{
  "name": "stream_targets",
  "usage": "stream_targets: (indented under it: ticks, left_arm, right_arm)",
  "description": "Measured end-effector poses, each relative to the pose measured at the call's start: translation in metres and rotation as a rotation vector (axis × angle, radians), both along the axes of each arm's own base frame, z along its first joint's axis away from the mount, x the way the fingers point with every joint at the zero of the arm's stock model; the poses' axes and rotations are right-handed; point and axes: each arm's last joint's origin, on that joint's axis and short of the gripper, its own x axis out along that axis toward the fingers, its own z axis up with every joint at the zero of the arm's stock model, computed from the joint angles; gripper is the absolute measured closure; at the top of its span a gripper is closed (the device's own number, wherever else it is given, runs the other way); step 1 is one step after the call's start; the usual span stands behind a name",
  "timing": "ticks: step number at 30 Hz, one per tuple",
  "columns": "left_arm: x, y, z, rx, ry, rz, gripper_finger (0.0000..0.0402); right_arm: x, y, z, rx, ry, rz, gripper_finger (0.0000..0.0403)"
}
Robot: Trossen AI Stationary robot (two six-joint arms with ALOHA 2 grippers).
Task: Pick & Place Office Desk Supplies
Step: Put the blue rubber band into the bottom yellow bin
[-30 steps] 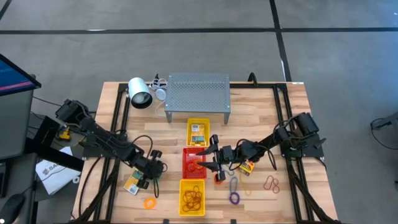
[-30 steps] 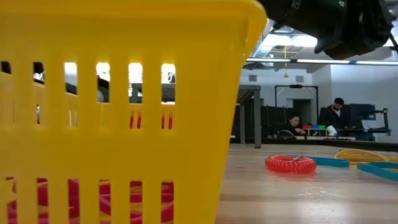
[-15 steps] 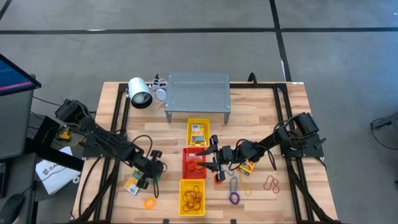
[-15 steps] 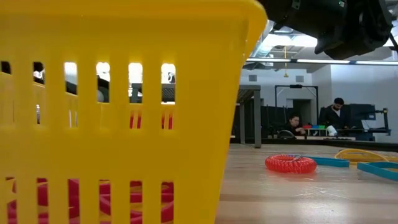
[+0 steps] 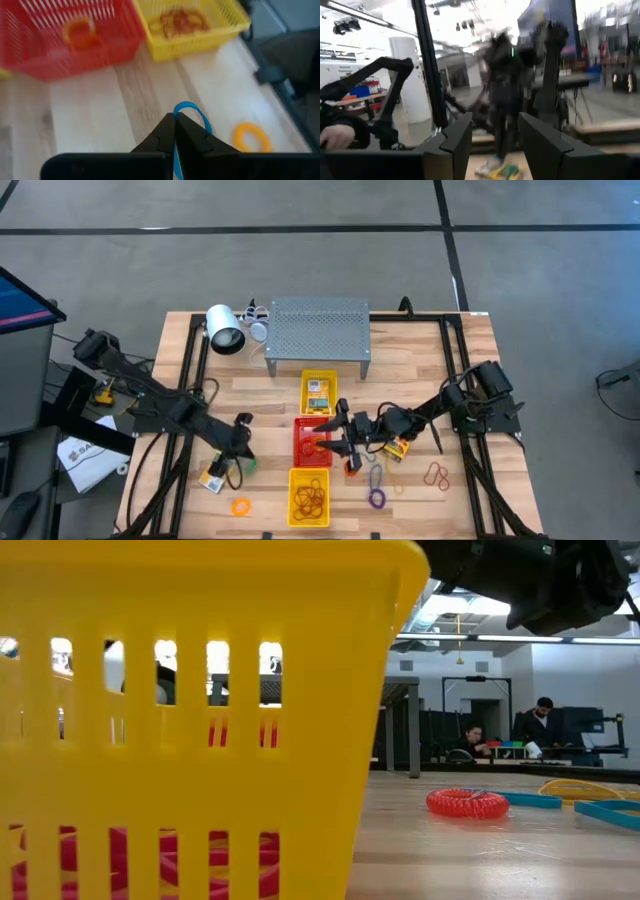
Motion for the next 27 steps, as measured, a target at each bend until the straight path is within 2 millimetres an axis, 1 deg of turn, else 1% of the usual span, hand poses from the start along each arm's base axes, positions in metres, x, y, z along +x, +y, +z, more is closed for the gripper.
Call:
stream_targets:
  ticks: [4, 8, 11, 15, 20, 27]
  left_arm:
    - [-0.006, 0.006, 0.014, -0.006, -0.097, 0.024, 0.04]
    - [-0.007, 0.009, 0.022, 0.049, -0.192, 0.056, 0.0399]
    - [-0.004, 0.009, 0.027, 0.085, -0.273, 0.074, 0.0399]
    - [0.0, 0.008, 0.035, 0.126, -0.386, 0.097, 0.0399]
    - [0.005, 0.01, 0.044, 0.186, -0.498, 0.16, 0.0399]
    - [0.024, 0.017, 0.047, 0.239, -0.59, 0.225, 0.0399]
  right_arm:
    - [0.013, 0.005, 0.0, 0.033, 0.118, 0.017, 0.0248]
    - [0.03, 0.015, 0.009, 0.013, 0.206, 0.027, 0.0248]
    - [0.038, 0.02, 0.017, -0.01, 0.237, 0.029, 0.0248]
    - [0.043, 0.021, 0.023, -0.002, 0.238, 0.028, 0.0248]
    - [0.043, 0.021, 0.024, 0.004, 0.236, 0.023, 0.0248]
    - [0.045, 0.016, 0.025, 0.011, 0.232, -0.017, 0.0248]
